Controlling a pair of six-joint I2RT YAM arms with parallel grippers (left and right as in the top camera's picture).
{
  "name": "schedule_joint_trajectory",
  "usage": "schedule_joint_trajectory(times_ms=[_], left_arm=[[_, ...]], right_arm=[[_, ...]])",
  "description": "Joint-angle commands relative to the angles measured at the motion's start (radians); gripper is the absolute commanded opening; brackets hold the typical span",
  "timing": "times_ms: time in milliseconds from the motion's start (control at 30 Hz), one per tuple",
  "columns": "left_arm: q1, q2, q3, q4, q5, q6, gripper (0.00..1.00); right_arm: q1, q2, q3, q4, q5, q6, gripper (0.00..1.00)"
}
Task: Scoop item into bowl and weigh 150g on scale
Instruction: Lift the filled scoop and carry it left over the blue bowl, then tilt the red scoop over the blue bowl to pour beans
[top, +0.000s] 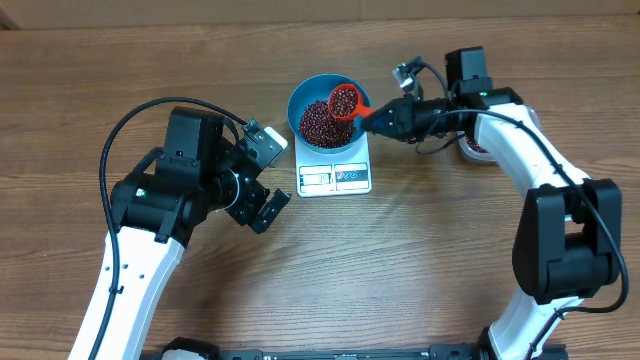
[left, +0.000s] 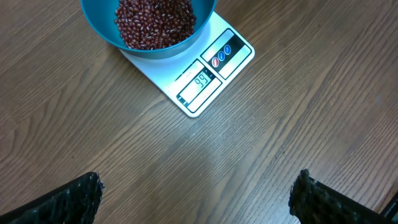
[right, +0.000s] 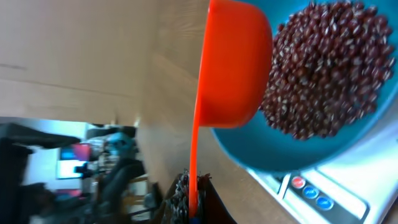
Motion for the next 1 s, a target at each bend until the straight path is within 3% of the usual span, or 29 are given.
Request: schedule_joint_trajectory(times_ms=[0,367,967], left_arm=[[-0.002,0.005,0.026,0.001,0.001,0.001,1.0],[-0.002,0.005,0.026,0.001,0.001,0.001,1.0],[-0.002,0.005,0.026,0.001,0.001,0.001,1.0]], right_arm=[[0.021,-0.023,0.005,0.037,0.095,-0.003,0.04],[0.109,-0.032,0.005,0.13,0.32,-0.028,0.04],[0.113,-0.032,0.005,0.135,0.4,-0.052,0.04]])
